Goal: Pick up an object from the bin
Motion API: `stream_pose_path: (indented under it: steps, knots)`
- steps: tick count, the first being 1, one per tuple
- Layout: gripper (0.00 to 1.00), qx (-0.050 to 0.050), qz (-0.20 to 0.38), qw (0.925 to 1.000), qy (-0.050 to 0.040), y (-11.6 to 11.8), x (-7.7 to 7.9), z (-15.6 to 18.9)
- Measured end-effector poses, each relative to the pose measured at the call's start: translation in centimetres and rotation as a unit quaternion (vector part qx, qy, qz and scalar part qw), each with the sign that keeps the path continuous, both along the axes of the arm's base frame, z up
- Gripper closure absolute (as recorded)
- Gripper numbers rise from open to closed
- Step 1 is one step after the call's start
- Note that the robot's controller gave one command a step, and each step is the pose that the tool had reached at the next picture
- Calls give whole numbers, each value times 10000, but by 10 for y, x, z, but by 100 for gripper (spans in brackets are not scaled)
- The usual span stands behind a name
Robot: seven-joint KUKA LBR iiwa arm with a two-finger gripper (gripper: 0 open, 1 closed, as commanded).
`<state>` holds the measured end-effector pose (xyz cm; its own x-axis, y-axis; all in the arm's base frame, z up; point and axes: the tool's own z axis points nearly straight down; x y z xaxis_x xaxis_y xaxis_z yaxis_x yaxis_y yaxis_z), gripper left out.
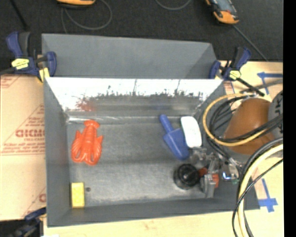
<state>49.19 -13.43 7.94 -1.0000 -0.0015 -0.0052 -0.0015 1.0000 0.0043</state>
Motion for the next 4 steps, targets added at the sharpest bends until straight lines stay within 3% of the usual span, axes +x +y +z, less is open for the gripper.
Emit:
stream_pose_path:
  steps: [1, 4]
  knots:
    - [100, -13, 143, 9999, -9, 13, -7, -31]
    - [100, -11, 527, 9986, -34, 12, -6, -29]
